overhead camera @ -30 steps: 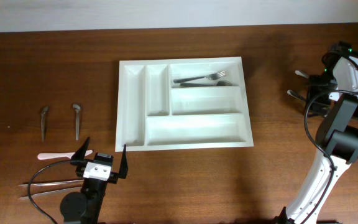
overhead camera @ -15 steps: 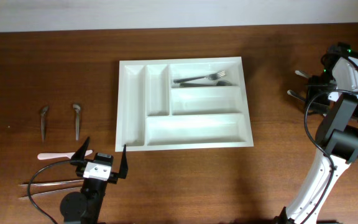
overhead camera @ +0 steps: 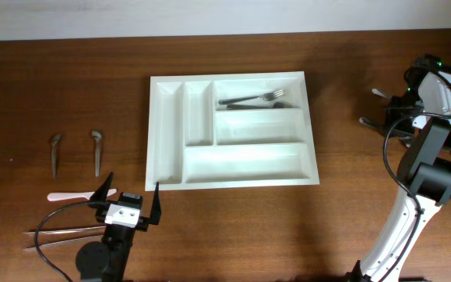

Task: Pack container
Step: 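Carry the spoon into the tray's middle-right compartment and release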

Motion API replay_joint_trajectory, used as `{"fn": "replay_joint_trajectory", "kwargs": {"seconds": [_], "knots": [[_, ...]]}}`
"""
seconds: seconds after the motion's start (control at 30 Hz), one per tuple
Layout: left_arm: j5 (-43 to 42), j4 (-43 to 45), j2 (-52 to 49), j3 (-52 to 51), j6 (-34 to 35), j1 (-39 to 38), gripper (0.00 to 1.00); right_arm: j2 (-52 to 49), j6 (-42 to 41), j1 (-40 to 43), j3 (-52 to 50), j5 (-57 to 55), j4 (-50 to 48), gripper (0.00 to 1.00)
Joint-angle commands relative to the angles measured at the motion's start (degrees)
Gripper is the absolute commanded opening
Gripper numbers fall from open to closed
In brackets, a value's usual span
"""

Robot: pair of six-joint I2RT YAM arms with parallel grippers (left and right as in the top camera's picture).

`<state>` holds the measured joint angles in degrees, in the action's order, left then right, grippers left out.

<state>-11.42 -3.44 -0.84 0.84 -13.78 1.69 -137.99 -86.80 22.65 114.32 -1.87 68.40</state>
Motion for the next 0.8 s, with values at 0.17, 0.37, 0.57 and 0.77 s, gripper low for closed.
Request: {"fn": "replay_joint_trajectory", "kwargs": {"seconds": [0.17, 0.37, 0.57, 0.77], "knots": [[-0.83, 0.00, 0.22, -0.37, -0.48, 0.35, 0.99, 0.81, 2.21, -0.98, 0.77, 2.27, 1.42, 0.04], [-0.83, 0.00, 0.22, -0.37, -0.48, 0.35, 0.99, 3.87, 2.62, -1.62, 4.81, 2.05, 6.54, 0.04], [-0.81, 0.00, 0.22, -0.37, -0.48, 0.35, 0.99, 6.75, 4.04, -4.94, 8.52, 2.14, 12.09, 0.04], [-0.81, 0.00, 0.22, -0.37, -0.48, 0.35, 0.99, 10.08, 4.07, -12.33, 9.14, 5.75, 16.37, 0.04]]}}
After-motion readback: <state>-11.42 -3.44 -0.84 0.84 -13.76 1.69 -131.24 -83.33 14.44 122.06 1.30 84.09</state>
